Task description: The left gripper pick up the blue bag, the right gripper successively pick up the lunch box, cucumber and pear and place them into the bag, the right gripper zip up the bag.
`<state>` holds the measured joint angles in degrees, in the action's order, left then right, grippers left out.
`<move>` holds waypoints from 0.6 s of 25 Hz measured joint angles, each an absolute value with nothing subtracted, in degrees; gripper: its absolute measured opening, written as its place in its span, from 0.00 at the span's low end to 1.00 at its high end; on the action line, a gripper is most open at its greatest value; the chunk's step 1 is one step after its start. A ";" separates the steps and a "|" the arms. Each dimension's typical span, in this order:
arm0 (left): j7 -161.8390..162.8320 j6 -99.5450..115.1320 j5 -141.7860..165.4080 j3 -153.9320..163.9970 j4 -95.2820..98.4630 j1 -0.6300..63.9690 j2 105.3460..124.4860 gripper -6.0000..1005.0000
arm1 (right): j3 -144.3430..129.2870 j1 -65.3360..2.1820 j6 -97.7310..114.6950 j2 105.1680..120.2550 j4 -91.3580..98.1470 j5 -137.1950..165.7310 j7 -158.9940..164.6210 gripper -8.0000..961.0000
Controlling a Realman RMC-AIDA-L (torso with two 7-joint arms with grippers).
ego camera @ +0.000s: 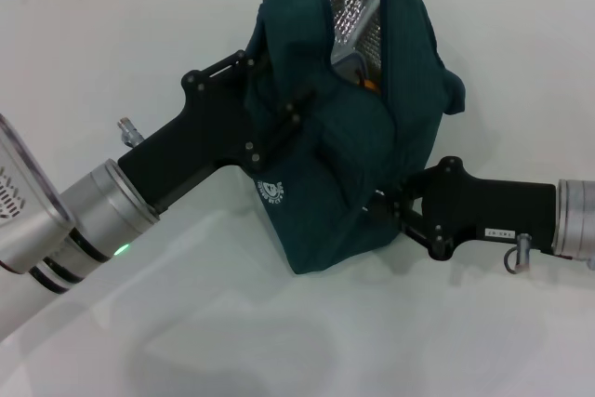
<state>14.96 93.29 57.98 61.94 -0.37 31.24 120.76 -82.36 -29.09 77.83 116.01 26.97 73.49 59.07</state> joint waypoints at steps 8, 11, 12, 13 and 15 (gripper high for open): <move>26.68 95.96 60.37 63.59 3.68 30.93 120.13 0.51 | -83.27 -29.09 78.46 116.03 27.33 73.43 58.65 0.02; 28.36 96.26 60.99 64.30 6.05 30.19 120.10 0.60 | -83.30 -29.22 78.53 116.07 27.33 73.42 58.13 0.02; 28.41 96.33 61.07 64.38 6.28 29.96 120.10 0.64 | -83.32 -29.38 78.66 116.08 27.34 73.42 58.09 0.02; 28.44 96.43 61.06 64.40 6.42 29.76 120.09 0.67 | -83.35 -29.56 78.86 116.10 27.37 73.40 58.05 0.02; 28.48 96.40 60.89 64.32 6.36 29.54 120.10 0.74 | -83.60 -29.84 79.40 116.16 27.41 73.39 57.81 0.02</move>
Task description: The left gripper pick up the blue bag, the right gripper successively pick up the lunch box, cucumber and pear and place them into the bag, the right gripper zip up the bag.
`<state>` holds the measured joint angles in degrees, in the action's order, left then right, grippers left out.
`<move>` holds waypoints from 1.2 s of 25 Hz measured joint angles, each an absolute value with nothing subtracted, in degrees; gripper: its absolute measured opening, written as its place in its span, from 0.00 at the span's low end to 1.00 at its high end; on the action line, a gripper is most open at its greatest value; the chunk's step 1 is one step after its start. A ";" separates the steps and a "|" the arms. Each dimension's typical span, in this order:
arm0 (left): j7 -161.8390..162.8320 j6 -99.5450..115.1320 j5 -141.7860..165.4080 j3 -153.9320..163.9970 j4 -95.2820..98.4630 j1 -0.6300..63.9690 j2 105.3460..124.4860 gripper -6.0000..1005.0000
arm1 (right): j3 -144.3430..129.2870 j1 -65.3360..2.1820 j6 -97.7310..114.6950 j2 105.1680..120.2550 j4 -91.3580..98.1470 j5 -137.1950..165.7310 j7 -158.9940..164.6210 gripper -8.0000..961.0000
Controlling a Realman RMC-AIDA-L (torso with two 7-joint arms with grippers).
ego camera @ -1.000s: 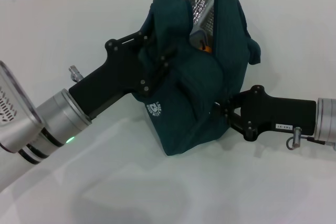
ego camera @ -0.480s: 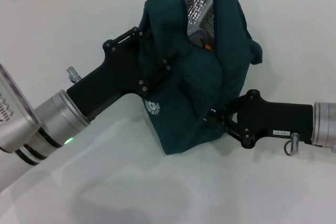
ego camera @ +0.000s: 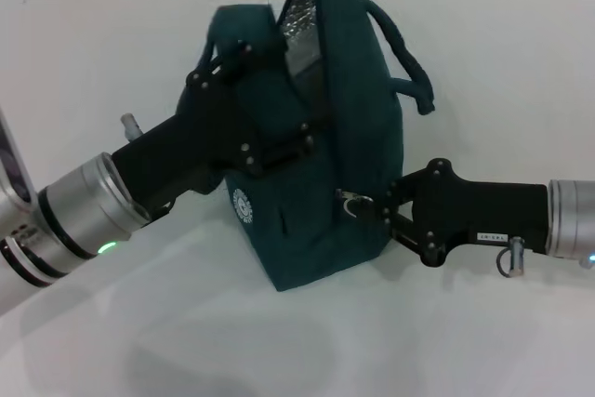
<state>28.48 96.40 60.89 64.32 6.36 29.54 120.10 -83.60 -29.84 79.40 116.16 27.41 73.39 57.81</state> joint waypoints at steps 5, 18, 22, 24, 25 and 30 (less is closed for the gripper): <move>28.64 95.53 60.10 63.72 6.22 28.56 120.19 0.89 | -84.07 -30.29 79.77 116.19 27.43 73.29 57.49 0.02; 26.93 98.23 55.33 63.72 7.94 25.16 119.97 0.89 | -91.58 -31.51 81.58 116.18 29.47 70.45 52.97 0.02; 26.50 99.16 53.69 63.72 8.01 23.42 119.97 0.89 | -97.87 -32.75 79.42 116.19 29.82 62.86 47.27 0.02; 26.18 99.33 52.62 63.72 8.02 22.47 119.97 0.89 | -100.42 -32.80 76.79 116.19 30.36 58.29 43.88 0.02; 26.09 99.45 52.05 63.72 8.03 22.00 119.97 0.89 | -101.56 -32.72 75.29 116.18 30.74 55.99 42.23 0.02; 25.49 99.80 48.91 63.71 8.02 19.37 119.91 0.89 | -108.24 -32.08 69.28 116.19 31.63 42.58 32.43 0.02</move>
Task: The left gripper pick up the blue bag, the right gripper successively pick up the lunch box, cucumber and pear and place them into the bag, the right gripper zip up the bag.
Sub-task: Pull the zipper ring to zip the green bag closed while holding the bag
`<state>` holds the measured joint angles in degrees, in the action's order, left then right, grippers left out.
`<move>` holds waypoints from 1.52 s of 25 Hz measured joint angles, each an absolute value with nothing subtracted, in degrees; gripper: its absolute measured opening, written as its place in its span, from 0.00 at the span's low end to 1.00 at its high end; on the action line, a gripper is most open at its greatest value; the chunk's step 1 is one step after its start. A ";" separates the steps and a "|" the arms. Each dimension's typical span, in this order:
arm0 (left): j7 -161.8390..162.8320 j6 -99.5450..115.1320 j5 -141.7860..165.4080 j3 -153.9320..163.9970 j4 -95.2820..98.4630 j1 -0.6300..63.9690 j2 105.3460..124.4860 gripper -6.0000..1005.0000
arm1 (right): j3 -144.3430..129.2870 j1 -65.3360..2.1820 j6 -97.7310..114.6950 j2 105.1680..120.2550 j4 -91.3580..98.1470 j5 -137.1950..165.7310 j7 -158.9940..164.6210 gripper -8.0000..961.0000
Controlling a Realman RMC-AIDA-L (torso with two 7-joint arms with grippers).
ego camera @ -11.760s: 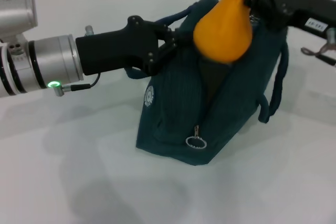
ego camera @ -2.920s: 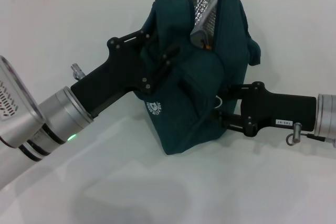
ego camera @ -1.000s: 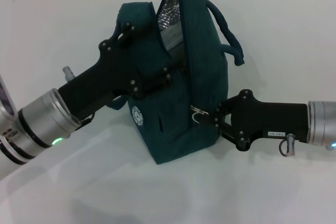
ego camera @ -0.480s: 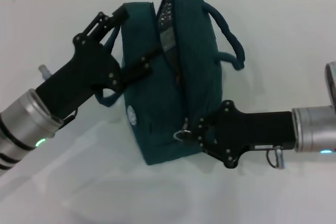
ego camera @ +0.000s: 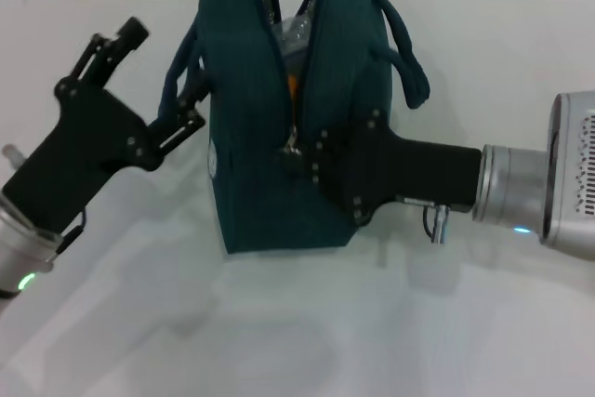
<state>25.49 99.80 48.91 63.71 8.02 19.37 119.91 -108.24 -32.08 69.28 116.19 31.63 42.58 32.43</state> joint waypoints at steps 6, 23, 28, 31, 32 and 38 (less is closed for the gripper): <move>22.80 99.14 48.74 63.72 6.88 17.27 119.89 0.89 | -109.93 -32.13 68.64 116.18 31.15 36.70 27.90 0.02; 21.40 95.61 49.24 72.55 4.92 15.41 120.02 0.88 | -109.52 -32.32 68.75 116.18 31.54 36.23 26.82 0.02; 21.38 94.60 49.26 76.49 5.06 16.23 120.07 0.84 | -109.96 -32.20 69.35 116.18 31.29 35.56 26.02 0.02; 21.49 93.11 49.21 76.79 4.94 17.16 120.18 0.82 | -110.00 -32.13 69.96 116.18 31.23 35.52 25.97 0.02; 21.56 92.44 49.23 76.94 4.92 17.44 120.19 0.81 | -110.00 -32.11 70.07 116.18 31.22 35.52 25.97 0.02; 21.80 89.64 49.39 77.69 4.85 18.75 120.21 0.75 | -110.04 -31.80 70.86 116.18 31.27 35.50 25.94 0.02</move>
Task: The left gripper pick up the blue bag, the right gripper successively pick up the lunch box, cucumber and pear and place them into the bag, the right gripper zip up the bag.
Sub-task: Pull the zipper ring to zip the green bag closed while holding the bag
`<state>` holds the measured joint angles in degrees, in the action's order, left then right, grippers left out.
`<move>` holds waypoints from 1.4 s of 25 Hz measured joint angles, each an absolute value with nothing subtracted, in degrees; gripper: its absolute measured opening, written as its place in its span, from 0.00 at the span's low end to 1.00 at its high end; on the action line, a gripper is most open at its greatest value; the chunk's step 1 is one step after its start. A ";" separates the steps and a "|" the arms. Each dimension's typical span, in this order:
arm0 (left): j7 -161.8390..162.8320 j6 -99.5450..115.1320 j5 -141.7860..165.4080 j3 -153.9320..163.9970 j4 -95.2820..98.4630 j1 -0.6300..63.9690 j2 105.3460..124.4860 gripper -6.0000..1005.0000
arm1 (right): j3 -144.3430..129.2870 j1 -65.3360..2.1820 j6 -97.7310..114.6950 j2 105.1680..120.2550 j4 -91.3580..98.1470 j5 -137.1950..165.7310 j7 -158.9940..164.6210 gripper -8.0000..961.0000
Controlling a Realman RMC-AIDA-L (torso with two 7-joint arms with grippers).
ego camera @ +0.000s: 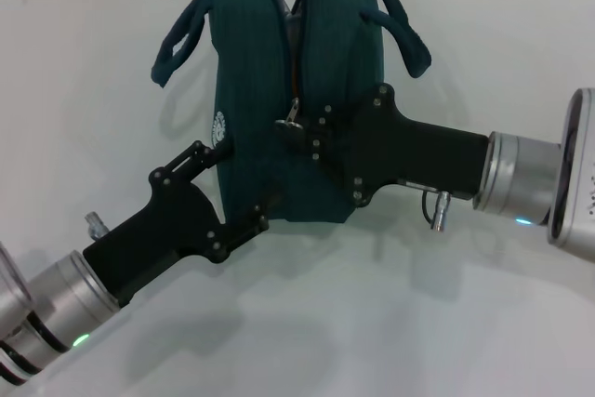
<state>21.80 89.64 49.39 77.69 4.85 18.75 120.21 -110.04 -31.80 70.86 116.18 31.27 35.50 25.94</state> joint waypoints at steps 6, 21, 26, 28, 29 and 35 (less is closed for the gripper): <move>21.54 88.08 48.86 77.45 5.05 19.04 120.15 0.68 | -110.01 -30.48 71.69 116.18 31.38 35.49 25.92 0.02; 15.05 84.99 48.59 77.25 5.36 19.60 120.41 0.30 | -109.82 -26.74 71.34 116.08 31.47 35.49 28.65 0.02; 13.06 84.99 48.52 77.28 5.42 19.89 120.43 0.19 | -109.02 -25.37 71.28 116.00 31.33 35.51 29.58 0.02; 12.28 84.99 48.51 77.45 5.31 20.19 120.44 0.17 | -108.61 -24.64 71.25 116.01 31.50 35.52 29.58 0.02; 11.91 84.99 48.54 77.51 5.24 20.32 120.45 0.16 | -108.28 -24.33 71.27 116.03 31.61 35.52 29.58 0.02; 8.23 84.55 49.13 77.90 5.04 20.51 120.51 0.09 | -106.15 -23.79 73.04 116.14 31.88 33.81 29.27 0.02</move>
<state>8.23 84.55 49.13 77.90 5.04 20.51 120.51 -106.15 -23.79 73.04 116.14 31.88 33.81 29.27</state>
